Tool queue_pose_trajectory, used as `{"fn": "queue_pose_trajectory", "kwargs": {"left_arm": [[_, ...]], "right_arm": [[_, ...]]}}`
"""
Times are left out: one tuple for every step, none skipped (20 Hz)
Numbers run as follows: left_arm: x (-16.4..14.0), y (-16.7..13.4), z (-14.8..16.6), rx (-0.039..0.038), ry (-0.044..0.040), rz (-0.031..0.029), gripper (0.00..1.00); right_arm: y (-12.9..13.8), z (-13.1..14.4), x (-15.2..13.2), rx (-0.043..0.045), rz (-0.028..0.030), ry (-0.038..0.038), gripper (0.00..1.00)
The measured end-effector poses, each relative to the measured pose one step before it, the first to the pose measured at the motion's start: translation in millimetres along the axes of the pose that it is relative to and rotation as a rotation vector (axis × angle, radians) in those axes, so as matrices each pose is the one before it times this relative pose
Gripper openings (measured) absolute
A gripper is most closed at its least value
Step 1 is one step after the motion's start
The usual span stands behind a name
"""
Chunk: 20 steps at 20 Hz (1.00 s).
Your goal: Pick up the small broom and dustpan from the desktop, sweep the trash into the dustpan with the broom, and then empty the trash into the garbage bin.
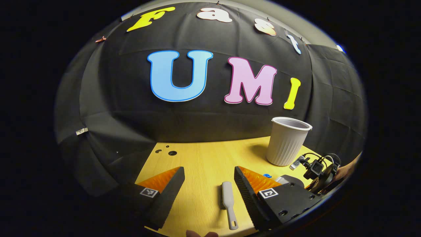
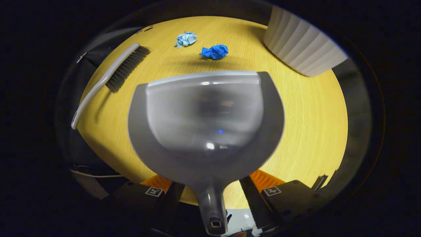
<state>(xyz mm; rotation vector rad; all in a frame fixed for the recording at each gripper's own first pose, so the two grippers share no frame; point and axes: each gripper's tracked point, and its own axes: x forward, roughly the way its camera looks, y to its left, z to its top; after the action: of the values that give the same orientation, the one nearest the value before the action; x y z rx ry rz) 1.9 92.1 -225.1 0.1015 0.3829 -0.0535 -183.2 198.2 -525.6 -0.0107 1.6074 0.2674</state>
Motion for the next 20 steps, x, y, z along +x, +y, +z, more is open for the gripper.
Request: {"fn": "queue_pose_trajectory", "kwargs": {"left_arm": [[2.19,0.61,-0.99,-0.00502,0.00928,0.00109,0.95],[2.02,-0.46,-3.62,-0.00493,0.00904,-0.00196,0.95],[1.93,-0.66,-1.79,-0.00359,0.01128,-0.00322,0.95],[2.72,-1.23,-1.95,-0.00084,0.01246,-0.00313,0.91],[3.43,-2.01,-2.95,-0.00062,0.00852,-0.0025,0.95],[2.46,-2.29,-1.64,-0.00384,0.00598,-0.00247,0.95],[2.34,-2.34,-0.28,-0.00432,0.00424,-0.00257,0.96],[3.35,-3.27,-1.9,-0.00333,0.00481,-0.00362,0.96],[3.48,-3.08,-0.42,0.00157,0.00551,-0.00204,0.95],[4.16,-3.28,-2.9,0.0046,0.00973,-0.00007,0.92],[3.54,-3.71,-1.08,0.0045,0.01056,-0.00422,0.95],[3.3,-4.66,-2.12,0.00506,0.01322,-0.00654,0.96],[3.91,-4.46,-1.13,0.01045,0.01335,-0.00713,0.96],[4.96,-3.07,-4.04,0.01433,0.02242,-0.00191,0.95],[4.96,-1.6,-6.63,0.00968,0.03565,-0.00041,0.95],[5.15,-1.51,-10.26,0.00197,0.04851,-0.00403,0.95],[3.28,-3.01,-11.92,-0.00768,0.06658,-0.01154,0.95],[5.1,-4.42,-17.68,-0.01368,0.07684,-0.02024,0.96],[5.45,-4.54,-18.76,-0.01198,0.09608,-0.02063,0.96],[5.62,-2.14,-19.93,-0.00462,0.09856,-0.01016,0.96]], "right_arm": [[0.47,-0.57,-1.24,0.00104,-0.00418,0.01484,0.9],[1.56,-1.71,-1.69,0.00993,-0.00242,0.00479,0.88],[2.84,-0.28,0.87,-0.00447,0.0001,-0.00661,0.87],[1.62,1.57,-0.58,-0.02889,0.00501,-0.01967,0.83],[2.96,0.07,2.65,-0.03259,0.01055,-0.02534,0.8],[1.67,2.01,-0.71,-0.02078,0.00674,-0.01407,0.69],[0.91,0.87,0.59,-0.00867,-0.00152,-0.01821,0.65],[-0.08,0.78,0.85,0.01756,-0.00252,-0.00451,0.54],[-0.58,1.03,-3.1,0.0178,-0.00352,0.00521,0.42],[-2.16,-1.49,3.8,-0.00562,0.01154,0.0362,0.38],[-1.81,-1.26,2.13,-0.00499,0.01241,0.03543,0.3],[-4.05,-0.46,-0.78,-0.00402,0.01485,0.04041,0.35],[-9.46,-0.95,-0.07,-0.01174,0.0029,0.03098,0.34],[-12.53,2.5,0.76,-0.00902,-0.004,0.01323,0.27],[-11.81,1.19,-1.02,0.00606,-0.00334,0.00259,0.33],[-7.2,1.17,-0.5,0.01892,0.0112,0.00215,0.31],[-4.24,-0.55,0.37,0.00397,0.01013,0.00664,0.31],[-3.3,0.46,-0.54,-0.0152,0.00468,-0.00412,0.31],[0.28,0.01,-0.79,-0.01973,0.00239,-0.00357,0.31],[1.03,-0.47,0.91,-0.02802,-0.0006,-0.00366,0.31]]}}
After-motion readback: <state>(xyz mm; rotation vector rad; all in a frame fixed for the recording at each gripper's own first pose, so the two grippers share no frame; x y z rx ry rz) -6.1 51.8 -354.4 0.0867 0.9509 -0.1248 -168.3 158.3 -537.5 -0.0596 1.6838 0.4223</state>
